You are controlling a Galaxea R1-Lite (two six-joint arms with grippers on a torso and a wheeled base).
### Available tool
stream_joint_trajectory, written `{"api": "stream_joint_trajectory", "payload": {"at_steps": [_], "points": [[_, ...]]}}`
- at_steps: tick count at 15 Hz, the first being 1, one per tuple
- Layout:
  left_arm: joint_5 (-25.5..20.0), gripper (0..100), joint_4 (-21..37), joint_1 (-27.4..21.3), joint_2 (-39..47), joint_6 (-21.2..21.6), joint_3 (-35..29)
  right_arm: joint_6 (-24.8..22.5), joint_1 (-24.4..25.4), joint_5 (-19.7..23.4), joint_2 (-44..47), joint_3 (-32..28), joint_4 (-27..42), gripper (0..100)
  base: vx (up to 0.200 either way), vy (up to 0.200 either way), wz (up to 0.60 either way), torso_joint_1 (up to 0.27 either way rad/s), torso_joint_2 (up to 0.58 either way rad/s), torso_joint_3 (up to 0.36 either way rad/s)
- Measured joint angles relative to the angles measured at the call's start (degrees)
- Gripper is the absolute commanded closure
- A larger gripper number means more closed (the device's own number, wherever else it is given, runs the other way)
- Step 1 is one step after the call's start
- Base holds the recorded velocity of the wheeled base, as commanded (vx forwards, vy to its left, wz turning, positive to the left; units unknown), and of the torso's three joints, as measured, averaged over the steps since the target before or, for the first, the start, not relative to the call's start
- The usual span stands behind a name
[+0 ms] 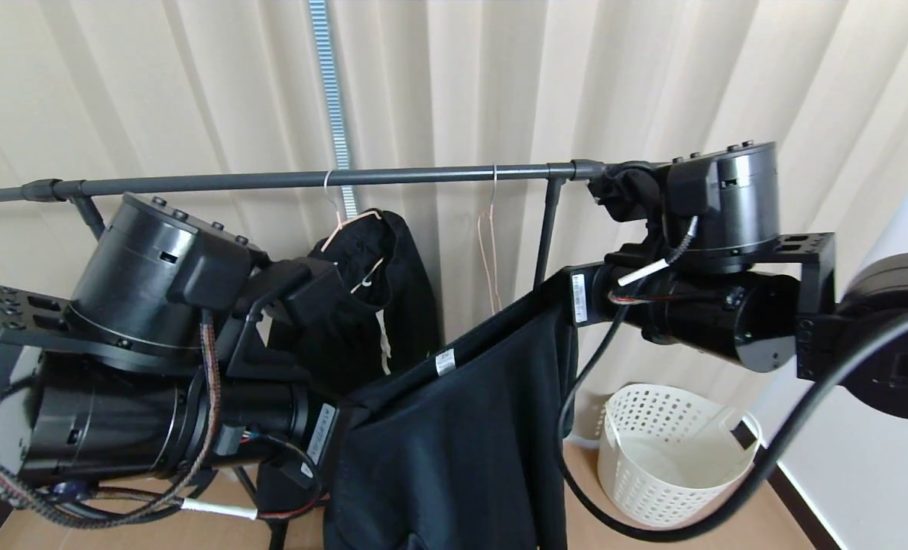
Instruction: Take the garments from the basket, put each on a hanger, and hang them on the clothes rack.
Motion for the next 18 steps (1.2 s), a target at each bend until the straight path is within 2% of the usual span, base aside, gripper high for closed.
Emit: {"api": "stream_joint_trajectory", "payload": {"at_steps": [1,4,7,10,15,16,18], "points": [[0.1,100,-0.2,-2.2,0.5,-4.4,-0.6,3.5,1.1,-0.1,2.1,-2.0,-0.2,100,0.0,0.0,0.0,0.0,0.0,0.0],[0.0,100,-0.5,-6.9,2.8,-13.7,-4.5,13.2,4.0,-0.3,7.2,-7.4,-0.9,100,0.0,0.0,0.0,0.0,0.0,0.0],[-0.1,100,-0.5,-9.8,4.6,-17.7,-8.3,19.0,6.8,-0.4,10.8,-11.2,-1.2,100,0.0,0.0,0.0,0.0,0.0,0.0],[-0.1,100,-0.4,-11.1,5.2,-18.2,-9.9,19.6,7.7,-0.3,12.4,-12.3,-1.1,100,0.0,0.0,0.0,0.0,0.0,0.0],[0.3,100,-0.5,-10.8,5.3,-18.0,-9.0,19.4,7.6,-0.5,11.6,-12.1,-0.9,100,0.0,0.0,0.0,0.0,0.0,0.0],[0.7,100,-0.4,-9.7,5.1,-17.8,-8.3,18.7,7.0,-0.5,10.5,-11.5,-0.9,100,0.0,0.0,0.0,0.0,0.0,0.0],[1.4,100,-0.4,-6.3,4.6,-16.4,-7.5,13.9,5.7,-0.5,7.7,-9.4,-0.7,100,0.0,0.0,0.0,0.0,0.0,0.0]]}}
